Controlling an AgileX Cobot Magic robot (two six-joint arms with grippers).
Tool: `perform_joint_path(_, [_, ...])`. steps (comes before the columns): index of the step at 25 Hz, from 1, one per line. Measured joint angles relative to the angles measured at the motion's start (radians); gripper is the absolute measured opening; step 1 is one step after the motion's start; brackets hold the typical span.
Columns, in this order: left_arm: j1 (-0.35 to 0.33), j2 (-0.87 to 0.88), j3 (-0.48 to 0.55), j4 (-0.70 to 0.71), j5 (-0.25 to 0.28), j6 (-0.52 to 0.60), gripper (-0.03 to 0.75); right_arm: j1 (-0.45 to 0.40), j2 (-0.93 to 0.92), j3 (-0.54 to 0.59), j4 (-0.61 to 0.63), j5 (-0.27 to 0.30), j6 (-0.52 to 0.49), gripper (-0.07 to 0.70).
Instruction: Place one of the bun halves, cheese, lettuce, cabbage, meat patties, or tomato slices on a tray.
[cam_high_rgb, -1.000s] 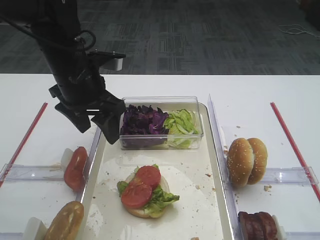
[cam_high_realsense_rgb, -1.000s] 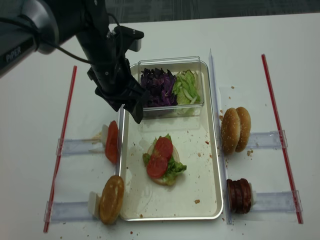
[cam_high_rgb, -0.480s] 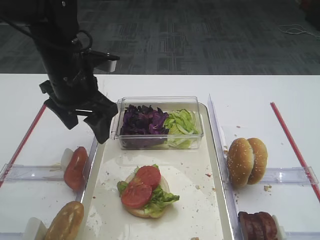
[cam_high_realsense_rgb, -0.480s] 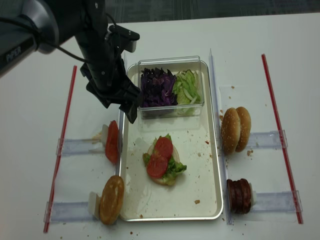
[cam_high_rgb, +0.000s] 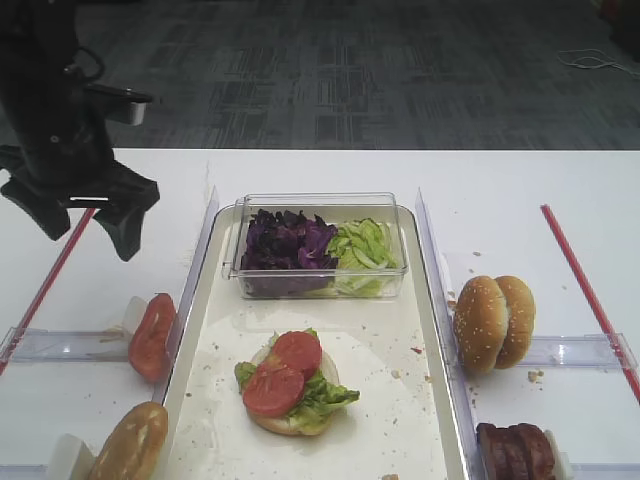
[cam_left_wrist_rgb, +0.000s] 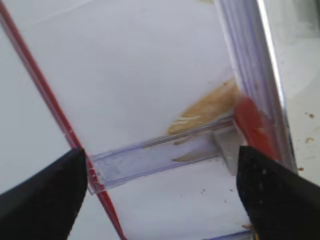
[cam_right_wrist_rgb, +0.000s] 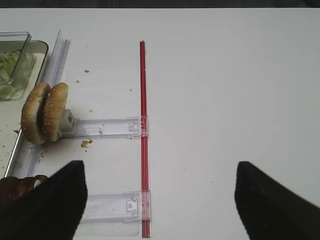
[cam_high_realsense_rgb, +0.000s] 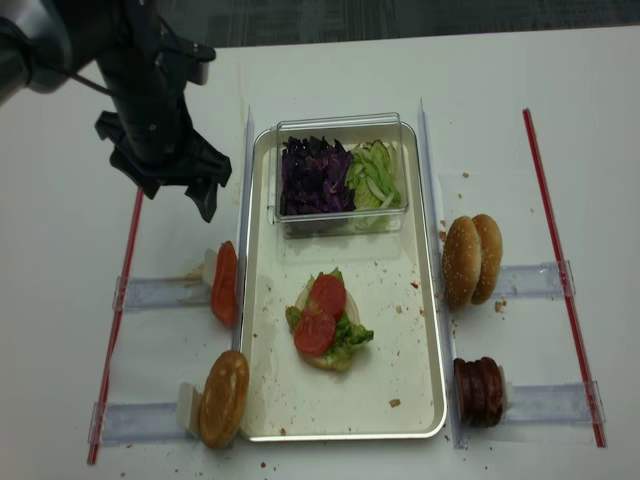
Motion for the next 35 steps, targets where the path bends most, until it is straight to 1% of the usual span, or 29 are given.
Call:
perform_joint_path(6, [0.122, 0.000, 0.000, 0.031, 0.000, -0.002, 0.594, 0.000, 0.000, 0.000, 0.000, 0.000, 0.000, 0.632])
perform_joint_path(9, [0.166, 0.000, 0.000, 0.039, 0.000, -0.007, 0.594, 0.000, 0.000, 0.000, 0.000, 0.000, 0.000, 0.632])
perform_joint_path(12, [0.190, 0.000, 0.000, 0.041, 0.000, -0.022, 0.594, 0.000, 0.000, 0.000, 0.000, 0.000, 0.001, 0.632])
perform_joint_path(20, [0.194, -0.016, 0.000, 0.037, 0.000, -0.029, 0.594, 0.000, 0.000, 0.000, 0.000, 0.000, 0.004, 0.632])
perform_joint_path(24, [0.194, -0.083, 0.038, 0.035, 0.002, -0.030, 0.594, 0.000, 0.000, 0.000, 0.000, 0.000, 0.004, 0.632])
perform_joint_path(28, [0.194, -0.176, 0.105, 0.030, 0.004, -0.030, 0.594, 0.000, 0.000, 0.000, 0.000, 0.000, 0.004, 0.631])
perform_joint_path(35, [0.194, -0.413, 0.263, 0.027, 0.010, -0.056, 0.594, 0.000, 0.000, 0.000, 0.000, 0.000, 0.004, 0.631])
